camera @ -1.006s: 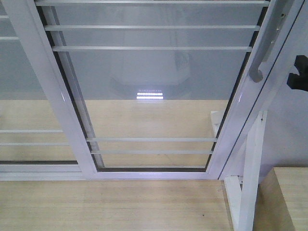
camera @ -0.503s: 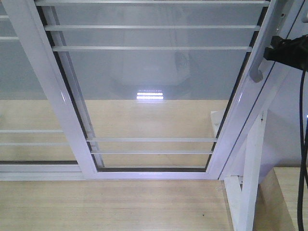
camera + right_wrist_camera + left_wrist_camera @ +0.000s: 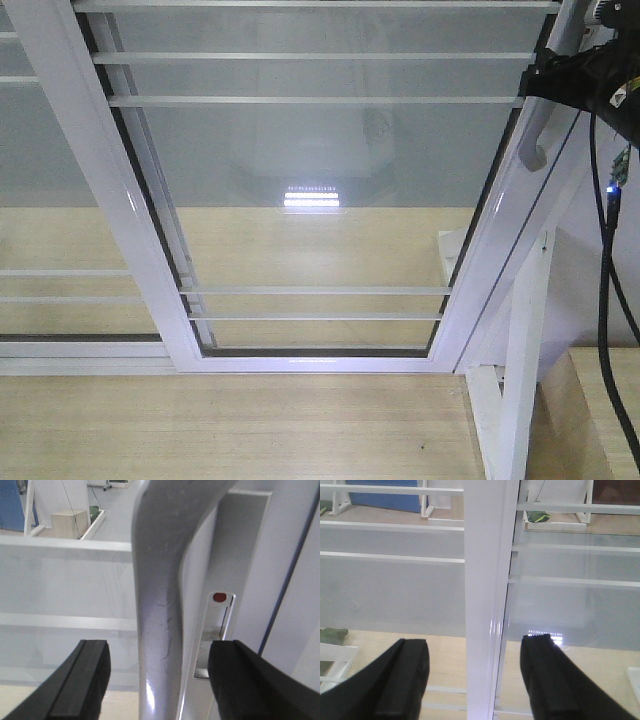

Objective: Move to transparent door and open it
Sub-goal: 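Reach the right gripper to the silver door handle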

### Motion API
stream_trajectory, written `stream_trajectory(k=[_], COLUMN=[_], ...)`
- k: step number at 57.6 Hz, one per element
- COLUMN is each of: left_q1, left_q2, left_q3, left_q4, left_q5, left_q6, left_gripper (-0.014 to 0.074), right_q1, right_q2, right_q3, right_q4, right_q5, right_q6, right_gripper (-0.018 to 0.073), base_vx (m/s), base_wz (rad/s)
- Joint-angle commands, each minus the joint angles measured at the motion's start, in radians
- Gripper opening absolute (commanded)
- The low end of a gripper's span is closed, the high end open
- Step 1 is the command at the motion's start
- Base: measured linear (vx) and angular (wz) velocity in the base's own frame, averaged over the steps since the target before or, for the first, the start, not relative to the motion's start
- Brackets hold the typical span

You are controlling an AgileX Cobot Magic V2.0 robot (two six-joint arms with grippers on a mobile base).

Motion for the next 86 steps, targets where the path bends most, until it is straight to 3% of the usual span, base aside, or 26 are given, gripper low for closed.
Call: stream_trajectory(k=[1, 25, 37, 86], left_q1=[-0.005, -0.005, -0.005, -0.005], left_q2=[-0.004, -0.004, -0.004, -0.004], left_q3=[-0.031, -0.031, -0.031, -0.031], left_q4=[-0.003, -0.003, -0.003, -0.003], left_q5=[-0.078, -0.079, -0.079, -0.078], left_q6=[-0.003, -0.003, -0.003, -0.003], left_gripper=[0.0523, 0.0523, 0.0523, 0.0523], right_q1=[-0.004, -0.004, 0.010, 0.236], right_q2=[-0.026, 0.033, 0.033, 0.033], right_q3=[-0.040, -0.040, -0.040, -0.040], right_q4=[-0.007, -0.003, -0.004, -0.001], right_q5=[-0.090, -0.190, -0.217, -0.277], right_q6=[0.001, -0.015, 0.013, 0.002], right_gripper=[0.0467, 0.0174, 0.0176, 0.0209], base_vx=[0.00, 0.00, 0.00, 0.00], base_wz=[0.00, 0.00, 0.00, 0.00])
